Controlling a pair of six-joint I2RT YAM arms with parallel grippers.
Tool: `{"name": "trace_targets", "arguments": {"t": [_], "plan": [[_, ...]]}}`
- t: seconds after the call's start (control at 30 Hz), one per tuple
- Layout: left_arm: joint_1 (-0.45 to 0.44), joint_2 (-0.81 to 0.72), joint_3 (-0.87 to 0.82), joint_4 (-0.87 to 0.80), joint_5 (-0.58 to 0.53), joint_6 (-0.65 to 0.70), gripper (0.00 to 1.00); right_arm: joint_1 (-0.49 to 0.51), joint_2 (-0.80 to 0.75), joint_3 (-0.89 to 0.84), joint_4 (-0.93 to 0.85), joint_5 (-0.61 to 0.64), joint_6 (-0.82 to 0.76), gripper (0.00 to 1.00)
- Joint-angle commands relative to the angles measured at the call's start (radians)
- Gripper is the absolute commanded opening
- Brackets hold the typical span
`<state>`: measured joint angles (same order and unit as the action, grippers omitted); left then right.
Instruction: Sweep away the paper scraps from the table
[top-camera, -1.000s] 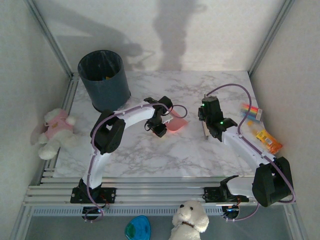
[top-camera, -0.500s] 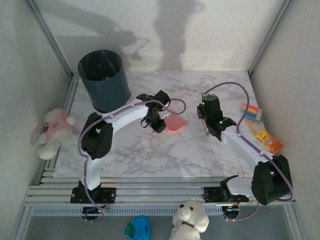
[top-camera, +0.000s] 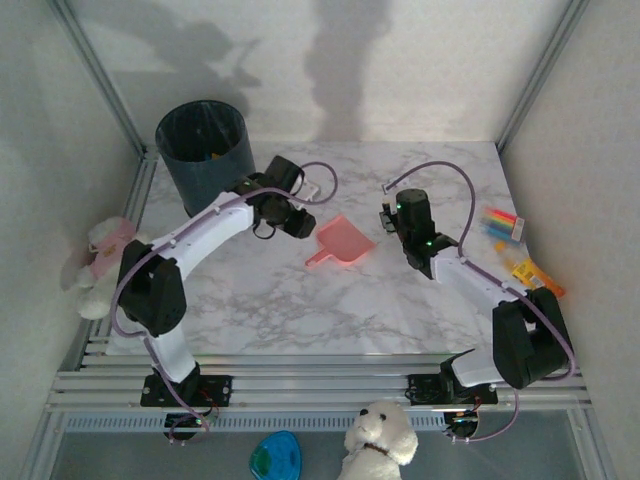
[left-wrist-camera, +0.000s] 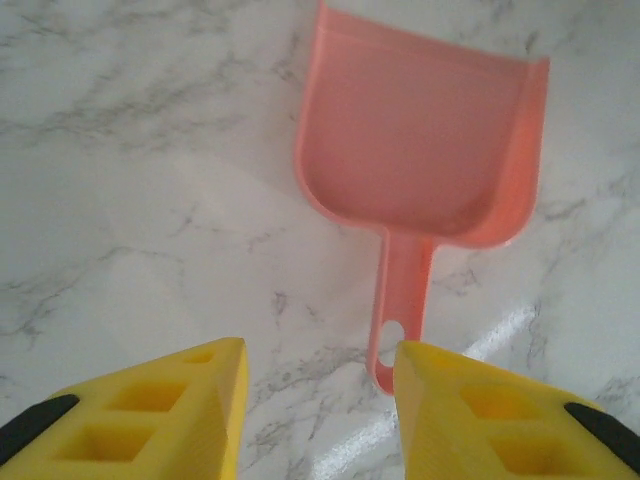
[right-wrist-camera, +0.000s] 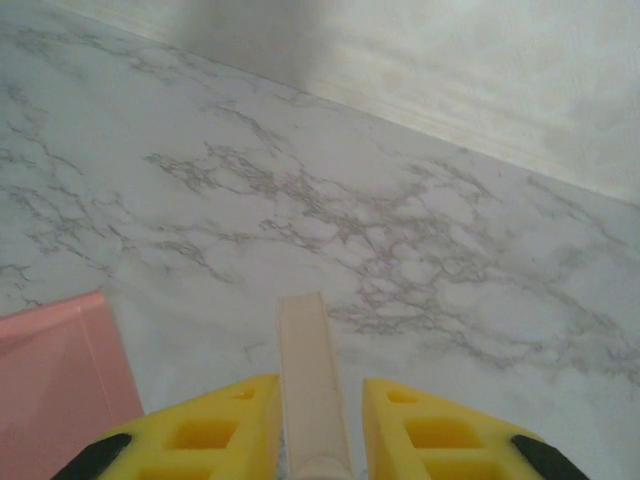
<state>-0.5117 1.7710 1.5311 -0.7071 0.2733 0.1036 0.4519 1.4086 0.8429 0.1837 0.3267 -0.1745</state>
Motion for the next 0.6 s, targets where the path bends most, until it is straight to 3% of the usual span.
{"name": "trace_targets", "arguments": {"t": [0.0, 0.23, 0.57], "plan": [[0.046, -0.058, -0.021, 0.064, 0.055, -0.083, 0.41, 0.027, 0.026, -0.021, 0.137, -0.009, -0.087, 0.00], [0.127, -0.152, -0.084, 0.095, 0.072, -0.158, 0.41, 0.086, 0.077, -0.044, 0.224, 0.021, -0.198, 0.00], [0.174, -0.296, -0.246, 0.199, 0.129, -0.127, 0.41, 0.171, 0.164, -0.038, 0.312, 0.136, -0.285, 0.00]]}}
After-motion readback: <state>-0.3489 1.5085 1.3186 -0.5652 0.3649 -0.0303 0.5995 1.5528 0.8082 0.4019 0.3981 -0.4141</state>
